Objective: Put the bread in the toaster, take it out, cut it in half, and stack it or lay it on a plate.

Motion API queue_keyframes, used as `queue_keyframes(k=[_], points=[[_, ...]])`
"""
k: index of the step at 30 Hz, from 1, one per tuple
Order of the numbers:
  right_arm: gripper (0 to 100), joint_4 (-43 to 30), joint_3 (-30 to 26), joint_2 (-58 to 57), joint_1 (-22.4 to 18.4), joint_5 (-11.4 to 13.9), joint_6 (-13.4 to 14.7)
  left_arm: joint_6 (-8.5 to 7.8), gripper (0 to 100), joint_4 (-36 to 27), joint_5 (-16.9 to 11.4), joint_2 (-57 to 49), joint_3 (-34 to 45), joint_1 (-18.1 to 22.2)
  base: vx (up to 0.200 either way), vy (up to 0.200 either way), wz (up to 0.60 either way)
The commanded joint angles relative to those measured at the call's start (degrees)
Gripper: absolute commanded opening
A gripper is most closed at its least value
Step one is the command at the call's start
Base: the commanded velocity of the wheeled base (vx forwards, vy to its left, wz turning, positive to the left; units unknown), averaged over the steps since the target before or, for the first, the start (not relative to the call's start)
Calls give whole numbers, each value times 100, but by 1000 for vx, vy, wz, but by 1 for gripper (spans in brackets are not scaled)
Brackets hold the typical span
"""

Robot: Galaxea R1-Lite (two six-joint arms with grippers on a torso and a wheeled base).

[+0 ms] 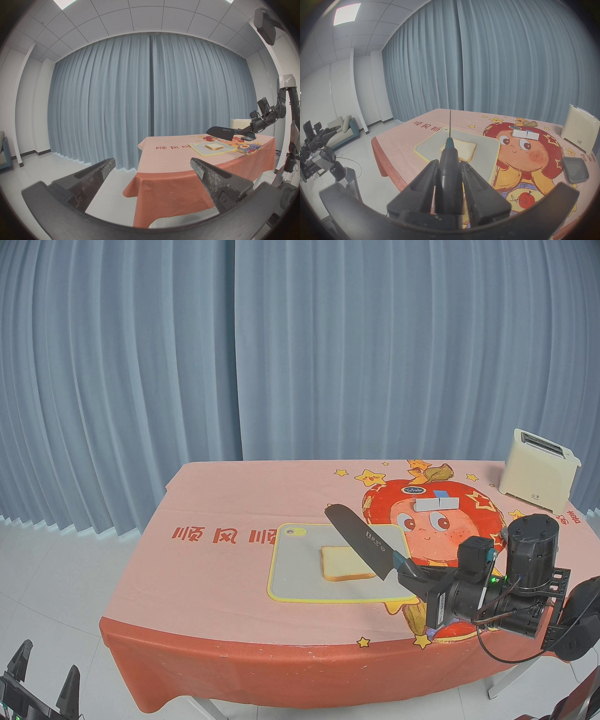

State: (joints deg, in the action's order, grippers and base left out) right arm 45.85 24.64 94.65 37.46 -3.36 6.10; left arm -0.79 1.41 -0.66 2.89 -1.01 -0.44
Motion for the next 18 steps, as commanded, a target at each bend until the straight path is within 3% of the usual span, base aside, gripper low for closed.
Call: queue_keyframes(k=[1,18], points=[[0,3,-3,10,-2,-6,-3,0,100,-1,4,1,101,0,0,0,0],[0,21,-3,-17,24,-6,-21,-9,100,8,31,1,101,0,0,0,0]])
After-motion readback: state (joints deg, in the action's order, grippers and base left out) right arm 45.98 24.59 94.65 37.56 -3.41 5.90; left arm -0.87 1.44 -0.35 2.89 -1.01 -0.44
